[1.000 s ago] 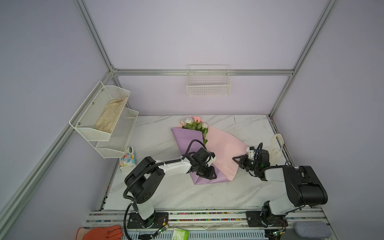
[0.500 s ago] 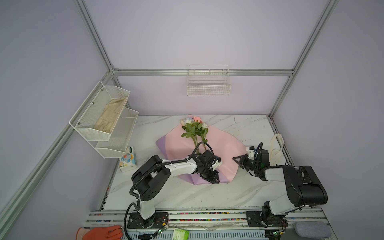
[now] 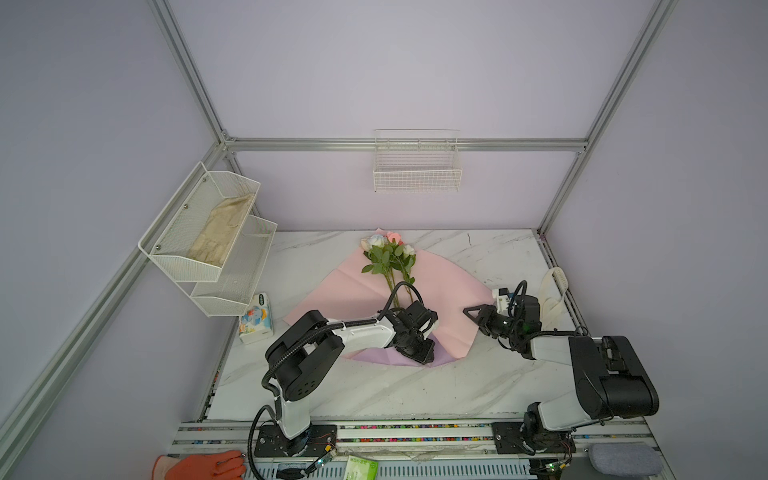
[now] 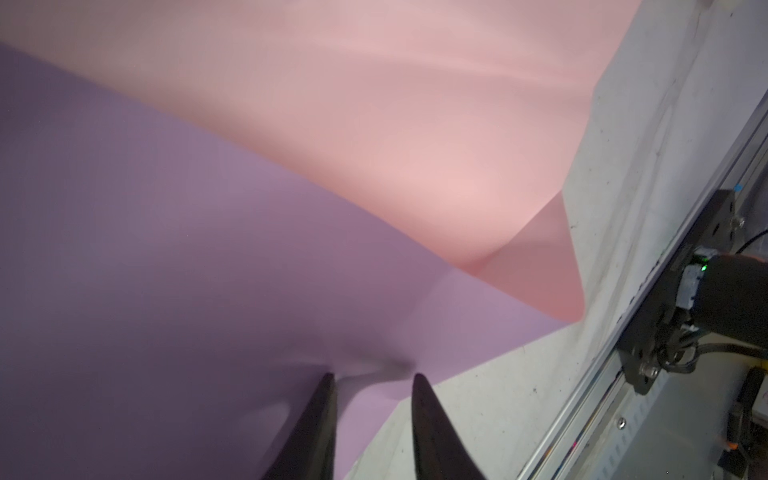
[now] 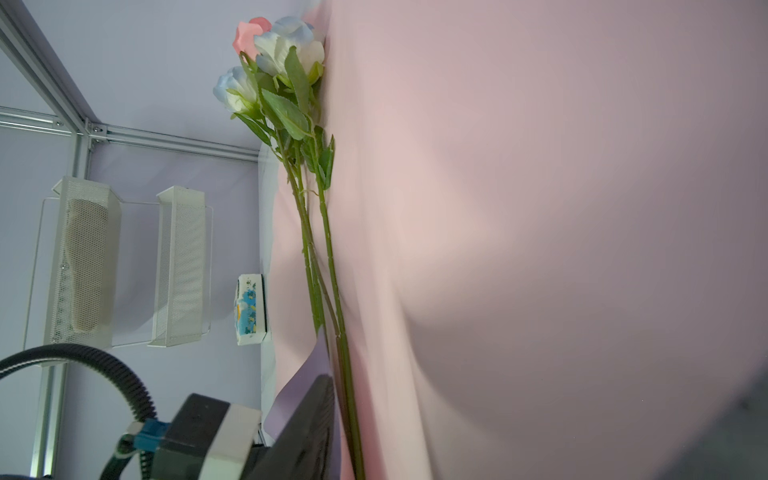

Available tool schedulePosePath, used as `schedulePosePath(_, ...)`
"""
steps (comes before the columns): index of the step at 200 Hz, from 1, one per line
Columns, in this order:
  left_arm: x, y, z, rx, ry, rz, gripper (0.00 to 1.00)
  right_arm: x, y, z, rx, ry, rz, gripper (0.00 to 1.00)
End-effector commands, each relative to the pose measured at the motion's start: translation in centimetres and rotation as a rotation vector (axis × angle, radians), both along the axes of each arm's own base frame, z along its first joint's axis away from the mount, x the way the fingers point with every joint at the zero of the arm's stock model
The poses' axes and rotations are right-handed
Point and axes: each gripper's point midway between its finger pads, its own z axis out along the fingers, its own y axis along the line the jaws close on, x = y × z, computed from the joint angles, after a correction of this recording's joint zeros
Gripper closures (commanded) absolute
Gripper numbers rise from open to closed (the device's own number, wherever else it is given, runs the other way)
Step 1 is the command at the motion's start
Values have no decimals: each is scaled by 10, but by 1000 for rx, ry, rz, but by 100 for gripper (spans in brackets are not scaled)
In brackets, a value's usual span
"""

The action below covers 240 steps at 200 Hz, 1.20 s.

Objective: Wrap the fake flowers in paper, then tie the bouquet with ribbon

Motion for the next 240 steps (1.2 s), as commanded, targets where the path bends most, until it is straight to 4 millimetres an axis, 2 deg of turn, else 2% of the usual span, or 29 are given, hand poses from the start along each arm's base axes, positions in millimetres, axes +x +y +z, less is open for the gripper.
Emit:
schedulePosePath(1, 19, 10, 57, -79, -164, 87, 63, -1, -6, -11, -46, 34, -23, 54)
schedulePosePath(25, 29, 53, 65, -2, -208, 253, 56, -1, -12, -13, -84, 57, -50, 51)
schedulePosePath(30, 28, 60, 66, 5, -207, 271, 52, -1, -12, -11, -86, 59, -50, 50)
schedulePosePath(39, 26, 71, 64, 16, -199, 305, 43, -1, -13, -8, -94, 55, -55, 49)
schedulePosePath(52, 24, 88, 58, 26, -174, 341, 40, -2, -17, -4, -118, 56, -64, 48)
schedulePosePath(62, 23, 104, 45, 62, -137, 378, 35, -3, -18, -3, -136, 58, -65, 48)
schedulePosePath(65, 23, 107, 52, 39, -142, 389, 34, -3, -19, -1, -140, 55, -63, 47)
schedulePosePath(82, 17, 110, 45, -31, -64, 367, 30, -4, -18, 0, -148, 57, -52, 47)
schedulePosePath(108, 7, 102, 53, -106, -57, 276, 25, -7, -17, -4, -149, 81, -33, 47)
schedulePosePath(118, 9, 107, 50, -79, -75, 282, 21, -9, -17, -4, -157, 88, -30, 47)
schedulePosePath(136, 15, 109, 46, -57, -79, 289, 21, -11, -19, -4, -177, 100, -28, 47)
schedulePosePath(149, 17, 103, 44, -69, -62, 254, 24, -16, -25, -11, -216, 148, -46, 46)
schedulePosePath(159, 19, 100, 48, -81, -60, 245, 31, -16, -30, -3, -242, 133, -72, 45)
schedulePosePath(163, 18, 99, 38, -61, -36, 242, 33, -17, -33, -2, -254, 139, -86, 45)
schedulePosePath(188, 20, 102, 33, -59, -36, 262, 61, -21, -54, 3, -342, 179, -182, 44)
schedulePosePath(199, 21, 107, 32, -57, -35, 290, 68, -22, -58, 11, -361, 172, -201, 44)
schedulePosePath(211, 22, 117, 25, -39, -28, 338, 76, -23, -52, 25, -336, 128, -173, 43)
schedulePosePath(213, 23, 119, 31, -54, -43, 345, 76, -23, -50, 28, -330, 117, -163, 43)
schedulePosePath(240, 23, 133, 25, -68, -20, 409, 87, -33, -11, 51, -297, 31, 4, 43)
